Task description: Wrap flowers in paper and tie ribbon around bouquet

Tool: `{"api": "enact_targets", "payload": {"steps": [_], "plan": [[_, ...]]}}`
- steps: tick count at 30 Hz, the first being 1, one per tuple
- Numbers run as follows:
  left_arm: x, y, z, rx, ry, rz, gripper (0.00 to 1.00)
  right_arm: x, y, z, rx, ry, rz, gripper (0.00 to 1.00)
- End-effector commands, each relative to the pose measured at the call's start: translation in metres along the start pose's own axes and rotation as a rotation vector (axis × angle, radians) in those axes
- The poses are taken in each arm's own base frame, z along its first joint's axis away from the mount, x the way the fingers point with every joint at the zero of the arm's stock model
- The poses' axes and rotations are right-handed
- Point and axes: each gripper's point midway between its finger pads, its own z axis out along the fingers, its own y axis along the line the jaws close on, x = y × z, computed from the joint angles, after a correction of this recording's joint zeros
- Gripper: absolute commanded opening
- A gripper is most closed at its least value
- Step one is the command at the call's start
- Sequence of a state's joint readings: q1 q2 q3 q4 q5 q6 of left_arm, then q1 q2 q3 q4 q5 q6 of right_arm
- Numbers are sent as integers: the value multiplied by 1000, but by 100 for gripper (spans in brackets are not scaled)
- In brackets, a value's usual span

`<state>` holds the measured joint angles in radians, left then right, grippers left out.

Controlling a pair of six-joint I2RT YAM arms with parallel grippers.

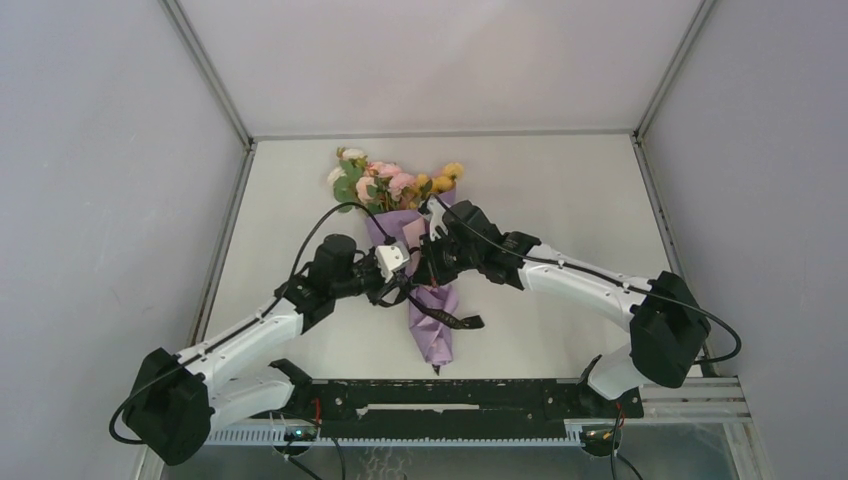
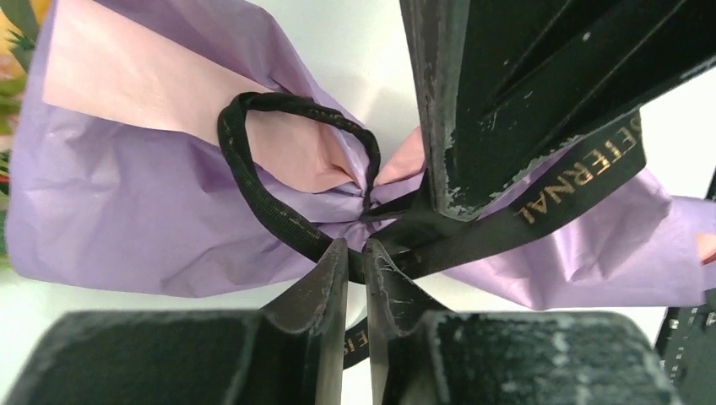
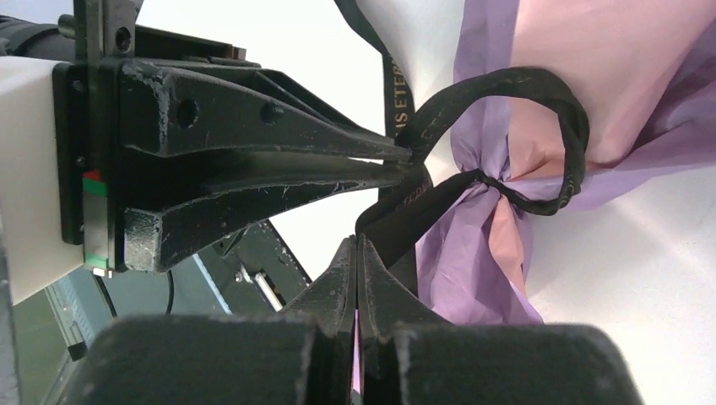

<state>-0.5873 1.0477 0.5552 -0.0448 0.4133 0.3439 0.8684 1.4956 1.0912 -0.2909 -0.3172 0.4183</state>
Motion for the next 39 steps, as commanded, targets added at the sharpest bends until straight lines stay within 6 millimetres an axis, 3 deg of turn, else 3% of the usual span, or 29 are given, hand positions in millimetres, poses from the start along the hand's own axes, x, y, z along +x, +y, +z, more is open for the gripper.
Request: {"api": "enact_targets", "payload": {"steps": [1,6,9,11,17,23,31,32,36,38,39], "plan": [[-18,9,-13,-6,-77,150,20,-23,21,-13,-53,-91,-40,0],[-13,-9,-42,147,-59,177,42,-21,27,0,-103,-75,-43,0],[-14,-19,-43,192,-85,167,56,-26,32,2,-132,-93,-55,0],[-18,-14,-38,161,-120,137,62,-28,34,2,-140,-104,-63,0],[-44,12,-26,40,-232,164,64,-27,33,7,-143,-97,-65,0],[-33,-13,-16,144,-229,184,64,-33,36,9,-152,-121,-50,0],[-35,-14,-7,128,-255,165,57,-33,38,14,-173,-117,-42,0],[-36,-13,-6,124,-256,158,53,-33,39,14,-175,-118,-40,0],[-32,-11,-5,112,-250,143,19,-33,40,12,-177,-121,-46,0],[-31,-12,-5,117,-252,165,2,-32,38,12,-170,-118,-55,8],[-30,-12,-5,113,-246,170,0,-33,37,10,-161,-122,-64,14]]}}
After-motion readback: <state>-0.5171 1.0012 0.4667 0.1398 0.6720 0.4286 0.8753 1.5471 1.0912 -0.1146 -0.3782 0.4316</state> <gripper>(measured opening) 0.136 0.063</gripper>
